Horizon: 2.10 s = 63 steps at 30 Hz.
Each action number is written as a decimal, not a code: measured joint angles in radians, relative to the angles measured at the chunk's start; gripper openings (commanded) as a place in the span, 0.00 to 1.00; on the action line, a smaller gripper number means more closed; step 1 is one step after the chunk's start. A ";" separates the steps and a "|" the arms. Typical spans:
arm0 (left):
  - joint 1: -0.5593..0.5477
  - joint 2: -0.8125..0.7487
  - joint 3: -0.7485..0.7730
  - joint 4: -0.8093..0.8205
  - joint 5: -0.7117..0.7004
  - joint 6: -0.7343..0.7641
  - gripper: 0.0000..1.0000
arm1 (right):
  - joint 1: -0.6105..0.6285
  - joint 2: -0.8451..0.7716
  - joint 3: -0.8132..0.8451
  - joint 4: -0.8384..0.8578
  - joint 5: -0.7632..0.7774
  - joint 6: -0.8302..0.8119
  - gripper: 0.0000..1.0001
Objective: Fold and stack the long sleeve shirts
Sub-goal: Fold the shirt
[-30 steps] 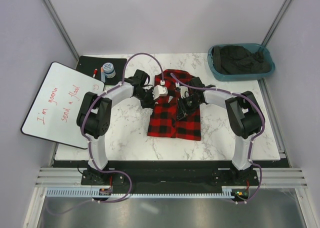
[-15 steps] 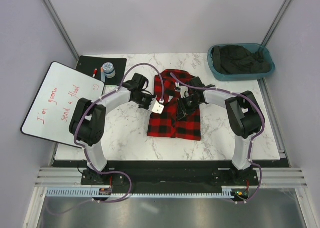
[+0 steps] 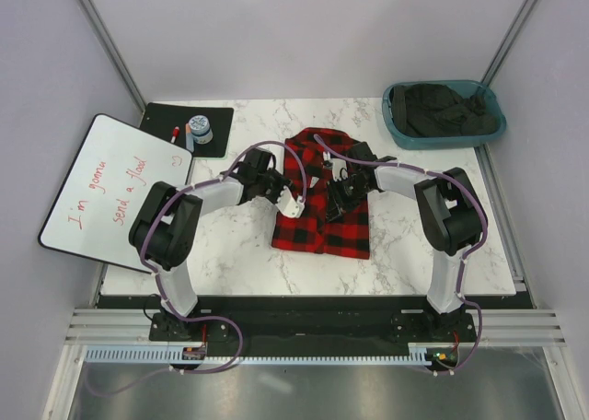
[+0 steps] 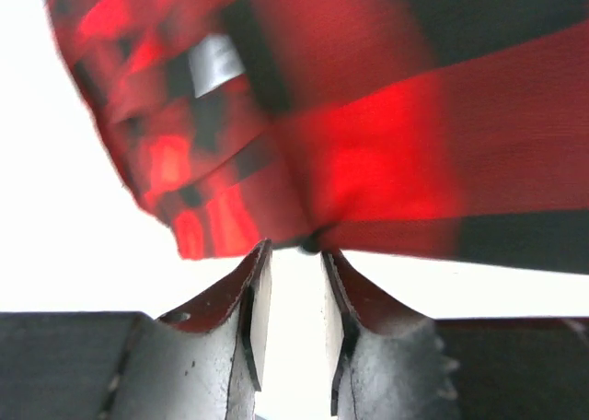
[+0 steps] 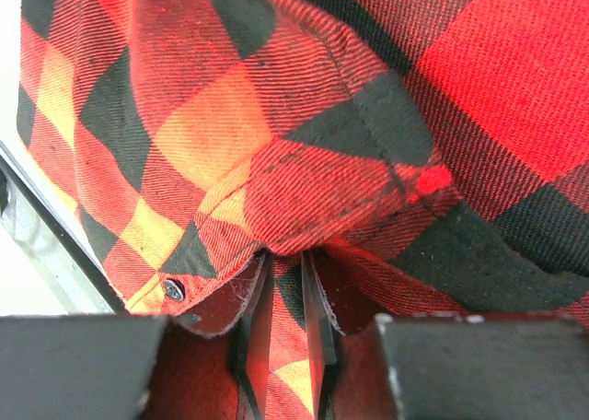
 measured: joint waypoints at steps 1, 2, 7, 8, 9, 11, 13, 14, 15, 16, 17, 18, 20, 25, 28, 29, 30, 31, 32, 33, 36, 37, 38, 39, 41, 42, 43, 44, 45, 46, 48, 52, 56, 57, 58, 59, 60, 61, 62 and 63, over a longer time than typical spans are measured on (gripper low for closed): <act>0.004 0.000 0.000 0.047 -0.015 -0.025 0.35 | 0.000 0.000 0.000 0.000 0.000 0.000 0.27; 0.008 0.000 0.001 0.081 -0.028 -0.050 0.35 | 0.000 0.000 0.000 0.000 0.000 0.000 0.27; 0.050 -0.004 0.037 0.200 -0.084 -0.256 0.40 | 0.000 0.000 0.000 -0.001 -0.001 0.000 0.28; 0.057 -0.010 0.046 0.208 -0.092 -0.293 0.40 | 0.000 0.000 0.001 -0.001 -0.002 0.000 0.28; 0.065 -0.017 0.052 0.212 -0.101 -0.335 0.39 | 0.000 0.000 0.001 -0.001 -0.002 0.001 0.28; 0.078 -0.034 0.065 0.187 -0.101 -0.417 0.40 | 0.000 -0.001 0.004 -0.004 -0.003 0.001 0.29; 0.096 -0.065 0.081 0.109 -0.060 -0.529 0.41 | 0.000 -0.005 0.006 -0.008 0.000 0.000 0.30; 0.102 -0.086 0.084 0.061 -0.035 -0.578 0.42 | 0.000 -0.010 0.007 -0.011 0.002 -0.002 0.31; 0.107 -0.103 0.085 0.023 -0.013 -0.622 0.43 | 0.001 -0.017 0.009 -0.017 0.005 -0.003 0.31; 0.111 -0.126 0.091 -0.032 0.019 -0.691 0.43 | 0.000 -0.027 0.013 -0.025 0.009 -0.005 0.31; 0.112 -0.138 0.095 -0.065 0.037 -0.738 0.43 | 0.000 -0.038 0.019 -0.037 0.013 -0.012 0.32; 0.112 -0.148 0.103 -0.105 0.059 -0.808 0.43 | 0.000 -0.051 0.029 -0.048 0.019 -0.022 0.33; 0.111 -0.158 0.116 -0.176 0.111 -0.949 0.47 | 0.000 -0.079 0.046 -0.064 0.029 -0.038 0.35; 0.111 -0.167 0.079 -0.235 0.333 -1.343 0.49 | 0.000 -0.174 0.056 -0.068 -0.003 -0.051 0.37; 0.111 -0.166 -0.022 -0.159 0.451 -1.598 0.49 | 0.000 -0.173 0.055 -0.038 -0.058 -0.029 0.36; 0.111 -0.159 -0.054 -0.134 0.478 -1.674 0.49 | 0.000 -0.160 0.055 -0.025 -0.076 -0.022 0.35; 0.111 -0.145 -0.081 -0.106 0.501 -1.743 0.48 | 0.001 -0.138 0.055 -0.009 -0.090 -0.018 0.34; 0.111 -0.129 -0.100 -0.076 0.516 -1.796 0.48 | 0.001 -0.106 0.056 0.003 -0.100 -0.016 0.34; 0.111 -0.103 -0.119 -0.042 0.528 -1.853 0.48 | 0.001 -0.075 0.057 0.013 -0.106 -0.017 0.34; 0.112 -0.077 -0.135 -0.013 0.532 -1.902 0.47 | 0.001 -0.031 0.061 0.020 -0.113 -0.018 0.34; 0.122 0.001 -0.164 0.058 0.546 -2.000 0.47 | -0.006 0.098 0.072 0.026 -0.168 -0.009 0.33; 0.129 0.032 -0.167 0.072 0.548 -2.024 0.47 | -0.013 0.114 0.084 0.020 -0.202 -0.004 0.33; 0.140 0.066 -0.167 0.086 0.555 -2.051 0.47 | -0.017 0.116 0.088 0.019 -0.208 -0.006 0.33; 0.154 0.088 -0.166 0.097 0.582 -2.072 0.47 | -0.017 0.116 0.092 0.017 -0.206 -0.011 0.34; 0.179 0.098 -0.166 0.108 0.608 -2.097 0.48 | -0.017 0.116 0.094 0.017 -0.203 -0.021 0.34; 0.191 0.098 -0.169 0.122 0.622 -2.103 0.48 | -0.016 0.116 0.096 0.016 -0.201 -0.029 0.34; 0.203 0.094 -0.176 0.138 0.629 -2.103 0.49 | -0.014 0.116 0.100 0.011 -0.198 -0.035 0.34; 0.213 0.075 -0.197 0.158 0.634 -2.104 0.49 | -0.013 0.116 0.103 0.005 -0.197 -0.038 0.35; 0.220 0.064 -0.203 0.159 0.634 -2.104 0.49 | -0.013 0.111 0.104 0.001 -0.196 -0.039 0.36; 0.225 0.025 -0.233 0.178 0.637 -2.107 0.49 | -0.013 0.101 0.103 -0.006 -0.190 -0.039 0.36; 0.217 -0.072 -0.285 0.190 0.650 -2.120 0.50 | -0.013 0.056 0.085 -0.006 -0.199 -0.016 0.37; 0.123 -0.280 -0.359 0.258 0.675 -2.166 0.51 | -0.011 -0.161 -0.076 0.077 -0.269 0.088 0.38; 0.007 -0.255 -0.384 0.375 0.683 -2.247 0.51 | 0.010 -0.314 -0.267 0.223 -0.344 0.213 0.38; -0.010 -0.223 -0.388 0.396 0.684 -2.266 0.51 | 0.017 -0.312 -0.303 0.254 -0.361 0.235 0.37; -0.019 -0.185 -0.388 0.417 0.683 -2.286 0.51 | 0.022 -0.292 -0.329 0.278 -0.373 0.252 0.37; -0.023 -0.144 -0.388 0.438 0.681 -2.304 0.51 | 0.023 -0.256 -0.350 0.300 -0.385 0.265 0.36; -0.023 -0.101 -0.388 0.452 0.679 -2.319 0.51 | 0.023 -0.213 -0.364 0.312 -0.391 0.273 0.35; -0.020 -0.064 -0.388 0.462 0.675 -2.330 0.50 | 0.022 -0.153 -0.375 0.322 -0.400 0.276 0.34; -0.017 -0.035 -0.388 0.467 0.673 -2.338 0.50 | 0.019 -0.136 -0.377 0.324 -0.401 0.275 0.34; -0.010 -0.005 -0.391 0.471 0.669 -2.344 0.50 | 0.013 -0.093 -0.383 0.324 -0.413 0.272 0.33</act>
